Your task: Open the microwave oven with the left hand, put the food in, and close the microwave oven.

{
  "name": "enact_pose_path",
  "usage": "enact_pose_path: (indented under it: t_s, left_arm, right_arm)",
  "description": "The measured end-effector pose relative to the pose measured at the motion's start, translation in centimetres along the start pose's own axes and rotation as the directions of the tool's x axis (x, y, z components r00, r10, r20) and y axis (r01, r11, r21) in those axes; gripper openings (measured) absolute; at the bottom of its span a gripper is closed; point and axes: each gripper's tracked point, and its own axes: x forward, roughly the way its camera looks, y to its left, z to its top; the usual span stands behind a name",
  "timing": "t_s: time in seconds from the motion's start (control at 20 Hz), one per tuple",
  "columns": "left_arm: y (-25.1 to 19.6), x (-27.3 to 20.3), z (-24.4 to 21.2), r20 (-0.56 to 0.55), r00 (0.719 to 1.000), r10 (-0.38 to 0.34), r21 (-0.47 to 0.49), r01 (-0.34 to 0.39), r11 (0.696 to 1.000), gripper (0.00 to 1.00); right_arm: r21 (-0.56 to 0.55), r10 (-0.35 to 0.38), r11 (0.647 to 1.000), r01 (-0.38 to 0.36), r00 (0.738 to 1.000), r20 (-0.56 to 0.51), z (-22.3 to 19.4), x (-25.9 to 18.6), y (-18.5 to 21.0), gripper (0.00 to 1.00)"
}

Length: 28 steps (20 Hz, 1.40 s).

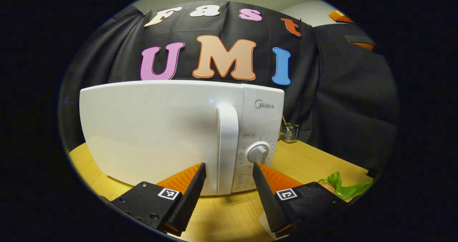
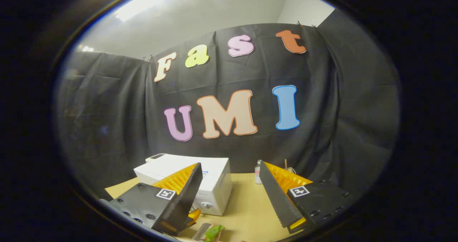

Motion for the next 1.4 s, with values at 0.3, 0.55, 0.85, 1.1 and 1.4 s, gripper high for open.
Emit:
enact_pose_path:
  t_s: [0.3, 0.55, 0.85, 1.1, 1.4]
  left_arm:
    - [0.7, 1.4, -0.6, -0.021, 0.998, 0.06, 0.047, -0.059, 0.997, 0.51]
    - [0.9, 1.4, -0.6, -0.015, 0.998, 0.054, 0.037, -0.053, 0.998, 0.29]
    - [0.8, 1.1, -0.6, 0.0, 0.999, 0.05, 0.012, -0.05, 0.999, 0.19]
    - [0.5, -0.2, -1.6, -0.011, 0.999, 0.05, -0.041, -0.05, 0.998, 0.1]
    - [0.7, -7.2, -1.9, 0.042, 0.999, -0.023, 0.006, 0.023, 1.0, 0.15]
  right_arm:
    - [0.008, 0.003, 1.0, -0.002, 1.0, -0.019, -1.1, 0.3, -0.5, 0.92]
    - [0.024, 0.021, 1.0, -0.02, 0.999, -0.038, -1.8, 0.3, -0.3, 0.92]
    - [0.013, 0.006, 1.0, -0.005, 0.998, -0.06, -2.7, -0.8, -0.2, 0.92]
    - [-0.009, 0.007, 1.0, -0.008, 0.997, -0.081, -3.3, -1.9, 0.4, 0.92]
    - [0.026, 0.051, 0.998, -0.05, 0.996, -0.066, -3.6, -2.3, 2.7, 0.92]
